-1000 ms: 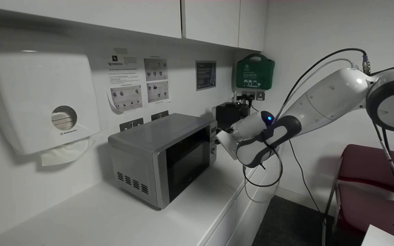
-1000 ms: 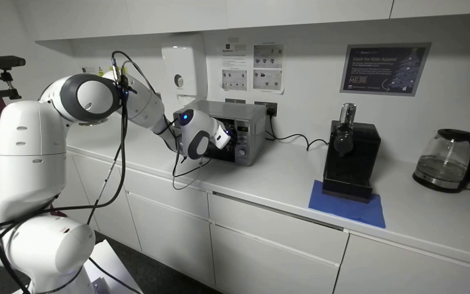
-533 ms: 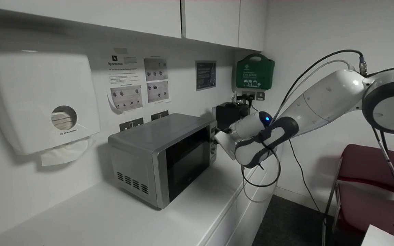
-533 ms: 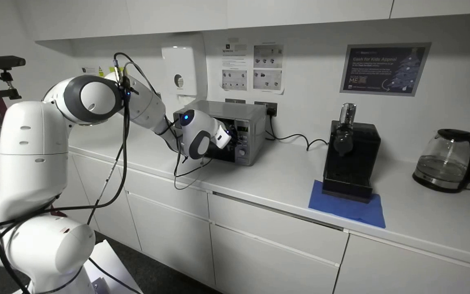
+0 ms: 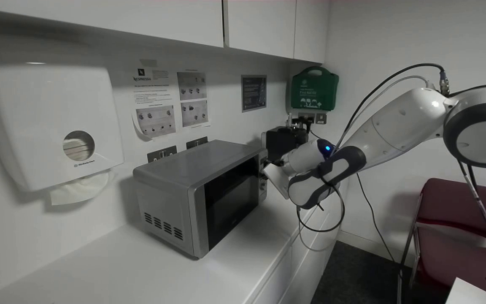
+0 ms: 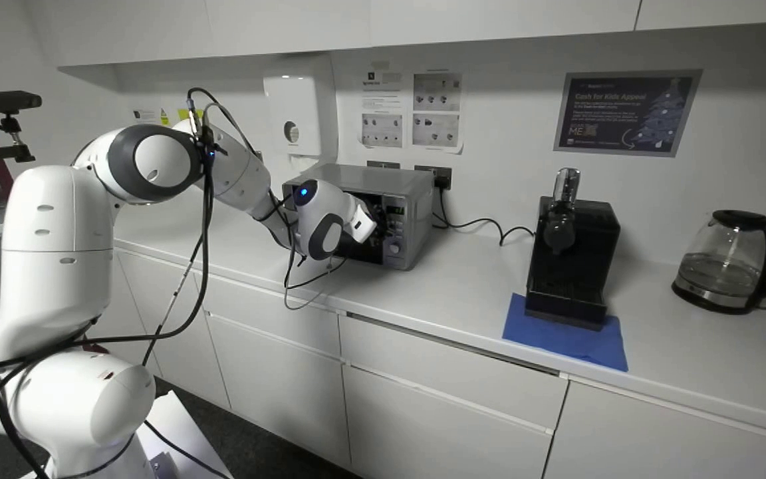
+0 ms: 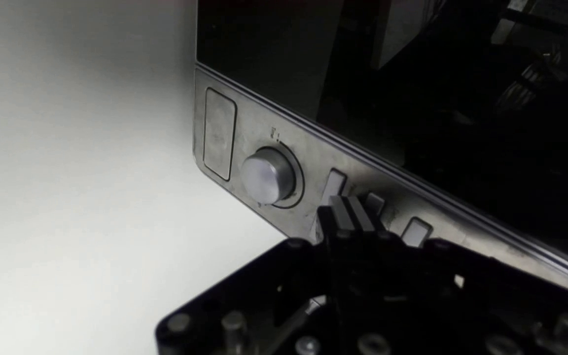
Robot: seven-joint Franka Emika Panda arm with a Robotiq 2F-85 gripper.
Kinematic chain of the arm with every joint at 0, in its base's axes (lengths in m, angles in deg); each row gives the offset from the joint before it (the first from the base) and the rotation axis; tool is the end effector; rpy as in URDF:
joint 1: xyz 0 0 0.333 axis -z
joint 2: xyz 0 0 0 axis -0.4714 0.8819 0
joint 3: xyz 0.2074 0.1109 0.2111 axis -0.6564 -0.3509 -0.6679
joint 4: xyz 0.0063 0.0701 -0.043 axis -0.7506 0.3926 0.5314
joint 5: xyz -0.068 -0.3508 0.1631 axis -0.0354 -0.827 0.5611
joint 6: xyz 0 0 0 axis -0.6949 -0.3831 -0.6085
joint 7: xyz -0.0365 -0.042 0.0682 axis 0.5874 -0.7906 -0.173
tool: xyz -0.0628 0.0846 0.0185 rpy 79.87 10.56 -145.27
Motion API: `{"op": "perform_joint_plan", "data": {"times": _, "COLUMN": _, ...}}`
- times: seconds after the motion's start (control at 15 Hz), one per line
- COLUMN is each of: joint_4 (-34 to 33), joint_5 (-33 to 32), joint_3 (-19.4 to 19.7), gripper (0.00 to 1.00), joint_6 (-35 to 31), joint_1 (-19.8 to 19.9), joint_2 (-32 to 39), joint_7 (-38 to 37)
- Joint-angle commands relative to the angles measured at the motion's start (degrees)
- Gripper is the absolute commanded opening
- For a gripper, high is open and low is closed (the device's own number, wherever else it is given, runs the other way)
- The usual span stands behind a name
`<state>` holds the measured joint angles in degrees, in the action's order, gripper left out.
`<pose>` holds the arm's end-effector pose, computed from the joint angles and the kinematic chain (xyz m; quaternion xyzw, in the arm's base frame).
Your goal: Press a button on the microwave
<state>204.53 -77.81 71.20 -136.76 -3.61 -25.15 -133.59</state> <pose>0.6366 0.0770 0.3768 -0.7292 0.4956 -0.3971 0.2548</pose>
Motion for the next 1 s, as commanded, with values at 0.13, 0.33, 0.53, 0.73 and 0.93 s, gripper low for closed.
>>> {"op": "perform_joint_plan", "data": {"times": 0.13, "joint_4": -2.0, "joint_5": 0.3, "joint_3": 1.2, "gripper": 0.0, "joint_6": 1.8, "joint_1": -1.2, "joint_2": 0.5, "joint_7": 0.5}}
{"op": "perform_joint_plan", "data": {"times": 0.33, "joint_4": -1.8, "joint_5": 0.0, "joint_3": 0.9, "gripper": 0.0, "joint_6": 1.4, "joint_1": -1.4, "joint_2": 0.1, "joint_7": 0.6}}
{"op": "perform_joint_plan", "data": {"times": 0.53, "joint_4": -1.6, "joint_5": -0.1, "joint_3": 0.8, "gripper": 0.0, "joint_6": 1.3, "joint_1": -1.6, "joint_2": -0.2, "joint_7": 0.7}}
{"op": "perform_joint_plan", "data": {"times": 0.73, "joint_4": -1.5, "joint_5": -0.2, "joint_3": 0.8, "gripper": 0.0, "joint_6": 1.3, "joint_1": -1.6, "joint_2": -0.4, "joint_7": 0.7}}
{"op": "perform_joint_plan", "data": {"times": 0.93, "joint_4": -1.4, "joint_5": -0.2, "joint_3": 0.9, "gripper": 0.0, "joint_6": 0.8, "joint_1": -1.8, "joint_2": -0.6, "joint_7": 0.9}}
